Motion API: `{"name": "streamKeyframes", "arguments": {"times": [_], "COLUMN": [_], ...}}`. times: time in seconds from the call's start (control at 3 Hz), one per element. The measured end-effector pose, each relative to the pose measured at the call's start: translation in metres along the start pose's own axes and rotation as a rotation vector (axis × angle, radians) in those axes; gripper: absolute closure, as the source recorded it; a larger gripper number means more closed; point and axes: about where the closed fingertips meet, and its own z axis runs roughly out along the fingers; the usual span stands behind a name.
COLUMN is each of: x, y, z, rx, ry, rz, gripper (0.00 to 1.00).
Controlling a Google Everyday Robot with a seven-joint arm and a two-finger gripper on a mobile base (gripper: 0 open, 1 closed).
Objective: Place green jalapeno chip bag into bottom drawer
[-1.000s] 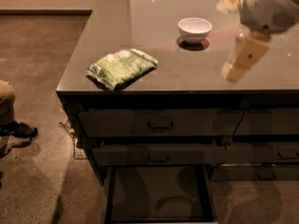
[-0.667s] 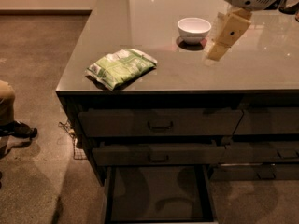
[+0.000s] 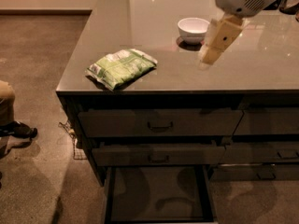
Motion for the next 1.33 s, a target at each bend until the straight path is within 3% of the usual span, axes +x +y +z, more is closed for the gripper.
{"name": "streamKeyframes", "arguments": {"times": [0.67, 1.33], "x": [-0.004, -0.05], "y": [-0.026, -0.022], "z": [0.116, 0.189], "rx": [-0.081, -0.177], "ry": [-0.131, -0.199], "rz": [-0.074, -0.172], "gripper": [0.0, 0.0]}}
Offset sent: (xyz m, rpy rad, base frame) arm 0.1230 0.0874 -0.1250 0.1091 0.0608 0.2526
